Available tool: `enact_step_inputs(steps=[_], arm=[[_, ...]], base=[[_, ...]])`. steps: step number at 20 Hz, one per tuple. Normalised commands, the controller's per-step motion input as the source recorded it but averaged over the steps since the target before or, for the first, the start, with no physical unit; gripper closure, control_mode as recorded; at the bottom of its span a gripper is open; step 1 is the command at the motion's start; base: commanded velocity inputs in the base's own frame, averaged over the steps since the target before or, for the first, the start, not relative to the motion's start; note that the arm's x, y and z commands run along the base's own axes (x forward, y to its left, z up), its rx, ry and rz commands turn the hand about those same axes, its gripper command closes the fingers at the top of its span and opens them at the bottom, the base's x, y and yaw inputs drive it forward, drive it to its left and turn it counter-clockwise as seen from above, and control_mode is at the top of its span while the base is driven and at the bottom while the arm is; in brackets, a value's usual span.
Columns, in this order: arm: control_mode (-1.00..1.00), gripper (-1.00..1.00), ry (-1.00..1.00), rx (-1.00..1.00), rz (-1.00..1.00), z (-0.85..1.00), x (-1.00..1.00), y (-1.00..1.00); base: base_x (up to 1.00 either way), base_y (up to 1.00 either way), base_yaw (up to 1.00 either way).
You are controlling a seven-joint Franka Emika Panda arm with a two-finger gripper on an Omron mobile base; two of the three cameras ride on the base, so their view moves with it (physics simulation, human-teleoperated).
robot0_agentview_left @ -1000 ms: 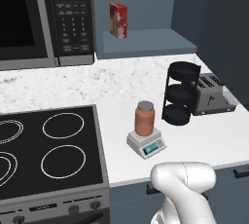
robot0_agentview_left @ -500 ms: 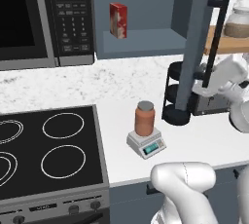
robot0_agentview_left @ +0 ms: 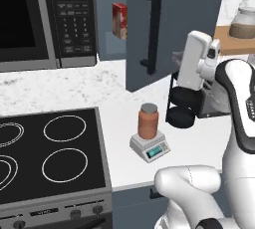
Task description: Pick the honey bottle and place it on the digital scale for weighing, and close the cabinet.
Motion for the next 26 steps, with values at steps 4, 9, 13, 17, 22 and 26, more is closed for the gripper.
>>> enact_step_inputs(steps=[4, 9, 13, 17, 22, 26], arm=[[-1.0, 1.0, 0.24, -0.1, -0.18, -0.2, 1.0, 0.0], [-1.0, 1.0, 0.01, -0.02, -0.17, -0.41, 1.0, 0.0], [-1.0, 1.0, 0.0, 0.0, -0.13, -0.39, 1.0, 0.0], [-1.0, 1.0, 0.13, 0.0, -0.06, -0.06, 1.0, -0.18], [-1.0, 1.0, 0.2, 0.0, -0.05, 0.0, 1.0, -0.27], [-1.0, 1.0, 0.14, 0.0, -0.03, 0.0, 1.0, -0.36]], base=[[0.0, 0.0, 0.0], [0.0, 0.0, 0.0], [0.0, 0.0, 0.0], [0.0, 0.0, 0.0], [0.0, 0.0, 0.0], [0.0, 0.0, 0.0]])
